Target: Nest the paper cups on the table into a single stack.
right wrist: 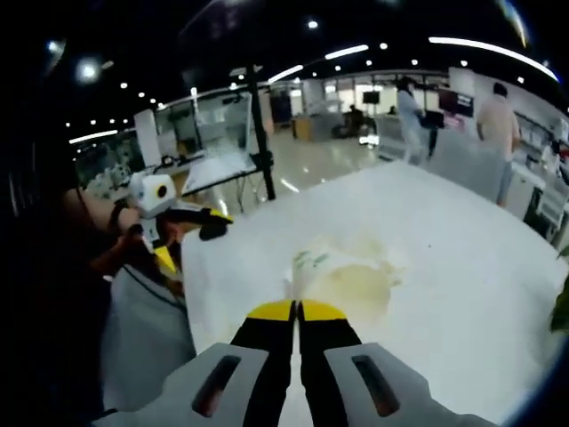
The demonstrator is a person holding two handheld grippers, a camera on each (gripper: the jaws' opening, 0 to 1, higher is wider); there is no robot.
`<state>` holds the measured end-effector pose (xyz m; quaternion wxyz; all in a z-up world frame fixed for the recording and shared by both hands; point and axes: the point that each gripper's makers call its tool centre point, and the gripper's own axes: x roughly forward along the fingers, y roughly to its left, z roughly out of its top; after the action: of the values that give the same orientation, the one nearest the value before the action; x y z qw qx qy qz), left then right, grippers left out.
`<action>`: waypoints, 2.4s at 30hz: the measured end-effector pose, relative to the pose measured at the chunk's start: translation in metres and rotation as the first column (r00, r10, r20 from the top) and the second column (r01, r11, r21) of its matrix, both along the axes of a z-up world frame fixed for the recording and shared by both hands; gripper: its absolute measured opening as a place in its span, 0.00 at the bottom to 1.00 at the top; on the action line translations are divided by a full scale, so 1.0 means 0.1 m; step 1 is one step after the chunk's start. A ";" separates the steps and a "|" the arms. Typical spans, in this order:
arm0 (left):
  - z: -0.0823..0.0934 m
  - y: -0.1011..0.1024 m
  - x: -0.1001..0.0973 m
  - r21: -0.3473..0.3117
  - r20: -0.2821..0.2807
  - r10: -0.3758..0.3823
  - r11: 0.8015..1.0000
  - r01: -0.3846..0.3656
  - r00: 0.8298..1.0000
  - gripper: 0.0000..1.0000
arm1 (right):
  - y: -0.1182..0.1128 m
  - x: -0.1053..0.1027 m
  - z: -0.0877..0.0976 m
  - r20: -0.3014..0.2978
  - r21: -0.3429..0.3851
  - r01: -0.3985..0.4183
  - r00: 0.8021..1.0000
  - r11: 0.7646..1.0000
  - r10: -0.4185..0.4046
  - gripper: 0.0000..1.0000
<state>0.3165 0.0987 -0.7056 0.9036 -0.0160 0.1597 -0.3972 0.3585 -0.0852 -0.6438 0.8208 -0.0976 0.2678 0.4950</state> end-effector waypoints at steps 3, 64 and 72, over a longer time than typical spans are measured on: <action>0.01 0.00 0.00 -0.003 0.001 0.003 1.000 -0.003 1.000 0.97 | 0.03 -0.07 0.03 0.001 -0.024 -0.034 0.999 0.999 0.034 0.00; -0.03 0.08 -0.02 -0.015 -0.006 0.040 0.999 -0.040 0.999 0.95 | 0.22 -0.82 -0.67 -0.052 -0.540 -0.505 0.819 0.674 0.572 0.00; -0.02 0.10 -0.02 -0.010 -0.005 0.039 0.999 -0.039 0.999 0.95 | 0.22 -0.86 -0.74 -0.064 -0.570 -0.525 0.795 0.632 0.603 0.00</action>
<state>0.3148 0.1089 -0.7073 0.9107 -0.0244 0.1597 -0.3802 0.2729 -0.0628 -0.7180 0.5736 -0.4452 0.3012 0.6181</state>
